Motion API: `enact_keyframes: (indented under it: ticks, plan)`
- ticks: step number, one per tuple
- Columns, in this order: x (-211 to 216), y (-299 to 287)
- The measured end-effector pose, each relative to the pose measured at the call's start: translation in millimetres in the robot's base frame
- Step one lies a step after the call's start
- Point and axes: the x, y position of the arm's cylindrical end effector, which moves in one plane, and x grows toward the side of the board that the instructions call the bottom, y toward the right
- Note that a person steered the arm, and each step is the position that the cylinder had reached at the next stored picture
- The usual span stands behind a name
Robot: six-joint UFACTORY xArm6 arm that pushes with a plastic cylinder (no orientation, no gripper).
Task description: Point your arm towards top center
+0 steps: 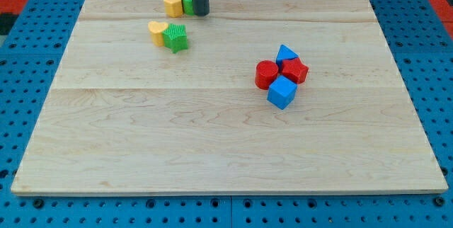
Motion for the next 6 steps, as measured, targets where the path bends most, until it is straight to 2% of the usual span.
enact_keyframes:
  ticks: [2,3,5,6]
  plan:
    - [-7.1,13.0]
    - [-6.0,51.6]
    - [-46.7,48.1]
    - [-48.2,38.8]
